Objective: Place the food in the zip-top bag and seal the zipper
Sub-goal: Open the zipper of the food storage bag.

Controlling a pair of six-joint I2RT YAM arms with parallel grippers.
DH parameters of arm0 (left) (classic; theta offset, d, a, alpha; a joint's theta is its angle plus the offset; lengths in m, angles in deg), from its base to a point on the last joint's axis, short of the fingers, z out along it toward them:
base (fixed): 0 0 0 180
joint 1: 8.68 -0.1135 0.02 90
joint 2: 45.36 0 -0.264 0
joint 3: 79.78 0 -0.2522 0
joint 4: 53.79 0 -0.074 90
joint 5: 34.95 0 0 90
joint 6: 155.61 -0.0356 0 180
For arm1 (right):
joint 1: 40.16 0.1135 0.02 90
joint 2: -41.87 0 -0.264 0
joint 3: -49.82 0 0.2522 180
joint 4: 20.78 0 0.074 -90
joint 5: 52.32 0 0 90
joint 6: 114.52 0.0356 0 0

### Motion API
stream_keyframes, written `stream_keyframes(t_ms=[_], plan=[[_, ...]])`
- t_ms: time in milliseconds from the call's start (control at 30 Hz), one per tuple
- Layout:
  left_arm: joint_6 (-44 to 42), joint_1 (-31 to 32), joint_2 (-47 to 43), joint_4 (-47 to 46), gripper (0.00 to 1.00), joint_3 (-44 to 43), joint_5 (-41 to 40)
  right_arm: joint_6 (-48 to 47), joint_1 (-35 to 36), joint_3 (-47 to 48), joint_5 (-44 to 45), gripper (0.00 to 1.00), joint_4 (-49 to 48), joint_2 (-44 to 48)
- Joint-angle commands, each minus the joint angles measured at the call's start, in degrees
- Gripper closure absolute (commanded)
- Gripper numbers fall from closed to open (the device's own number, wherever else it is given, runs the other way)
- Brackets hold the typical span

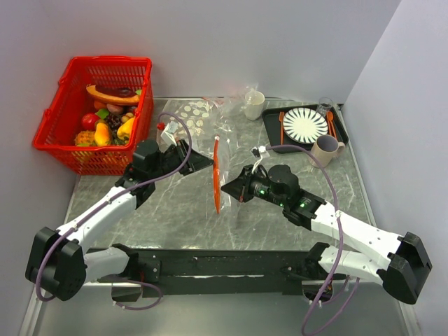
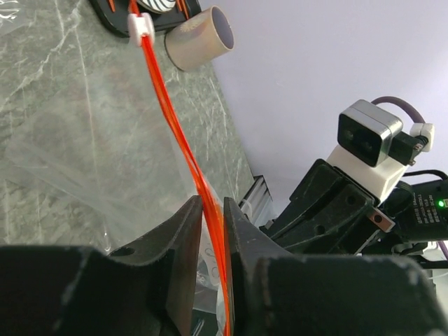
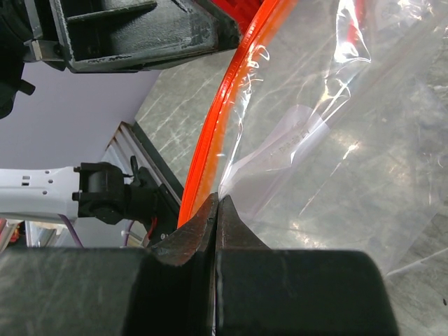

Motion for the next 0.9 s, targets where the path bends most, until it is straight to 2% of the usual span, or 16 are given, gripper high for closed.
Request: stream_keyframes(t_ms=[0,267,867], plan=[[-1.0,0.2,-0.7,0.5,0.75,0.3,-2.3,-0.1,-0.1,-0.8,0.6,1.00,-2.6,2.0],[-2.5,0.2,-1.4,3.1,0.73,-0.4,-4.6,-0.3,0.0,-0.9,0.3,1.00,-2.9,1.8],[-0.3,0.8,2.6,-1.1,0.70,-0.1,-1.9,-0.2,-0.1,-1.1,-0.6,1.00,-3.5,1.1]])
